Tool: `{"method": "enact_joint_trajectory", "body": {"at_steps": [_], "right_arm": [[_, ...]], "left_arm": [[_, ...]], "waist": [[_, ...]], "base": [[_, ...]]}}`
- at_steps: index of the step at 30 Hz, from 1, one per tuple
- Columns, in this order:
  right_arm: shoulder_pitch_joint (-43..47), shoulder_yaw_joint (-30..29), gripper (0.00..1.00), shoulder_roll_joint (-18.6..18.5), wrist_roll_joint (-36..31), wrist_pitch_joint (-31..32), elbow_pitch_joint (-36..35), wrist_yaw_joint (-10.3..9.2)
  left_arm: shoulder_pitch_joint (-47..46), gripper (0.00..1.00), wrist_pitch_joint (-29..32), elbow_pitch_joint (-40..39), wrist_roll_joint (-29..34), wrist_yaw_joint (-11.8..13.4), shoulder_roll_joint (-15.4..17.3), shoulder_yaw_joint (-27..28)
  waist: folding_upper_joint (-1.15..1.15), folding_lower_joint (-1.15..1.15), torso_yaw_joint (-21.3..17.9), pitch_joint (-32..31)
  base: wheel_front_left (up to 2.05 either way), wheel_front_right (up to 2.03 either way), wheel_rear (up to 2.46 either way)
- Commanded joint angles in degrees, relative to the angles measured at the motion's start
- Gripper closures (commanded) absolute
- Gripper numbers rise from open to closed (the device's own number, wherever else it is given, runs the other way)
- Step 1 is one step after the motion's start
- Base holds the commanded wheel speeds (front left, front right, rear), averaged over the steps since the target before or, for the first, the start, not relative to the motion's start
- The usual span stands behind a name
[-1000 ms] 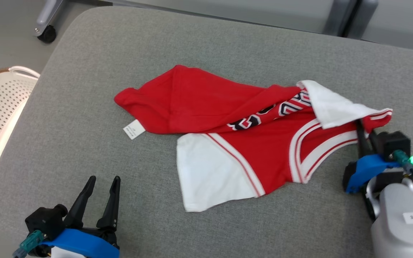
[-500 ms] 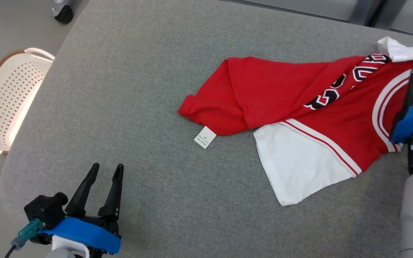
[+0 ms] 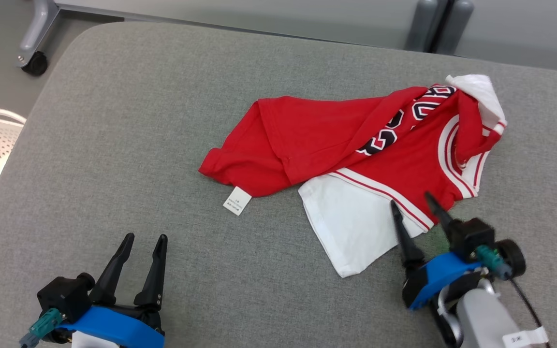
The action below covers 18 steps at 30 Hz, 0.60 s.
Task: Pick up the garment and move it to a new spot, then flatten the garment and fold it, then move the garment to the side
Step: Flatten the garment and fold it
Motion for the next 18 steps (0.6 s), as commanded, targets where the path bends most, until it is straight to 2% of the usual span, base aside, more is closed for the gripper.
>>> {"method": "enact_joint_trajectory", "body": {"at_steps": [1,6,10,13,18], "right_arm": [[3.29,5.11,0.0,-0.2,2.48,-0.28,-2.47,0.0],[9.12,16.6,0.0,-0.15,5.89,-0.28,-7.29,0.0],[10.69,22.76,0.0,-0.28,4.08,-0.28,-6.85,0.0],[10.24,23.59,0.0,-0.29,1.65,-0.29,-3.46,0.0],[8.23,21.44,0.0,-0.24,-0.81,0.97,-0.03,0.0]], "left_arm": [[0.34,0.0,-0.14,-0.04,0.53,0.1,-0.07,0.39],[1.13,0.0,-0.14,0.15,1.19,0.1,-0.7,0.51],[1.51,0.0,-0.14,0.61,1.54,0.1,-1.14,0.55],[1.74,0.0,-0.14,0.97,1.73,0.1,-1.43,0.71],[1.73,0.0,-0.14,1.12,1.83,0.1,-1.61,0.89]], "waist": [[0.0,0.01,-1.39,-1.25],[0.0,0.01,-2.32,-2.34],[0.0,0.01,-2.76,-3.15],[0.0,0.01,-2.85,-3.5],[0.0,0.01,-2.63,-3.63]], "base": [[0.0,0.0,0.0],[0.0,0.0,0.0],[0.0,0.0,0.0],[0.0,0.0,0.0],[0.0,0.0,0.0]]}}
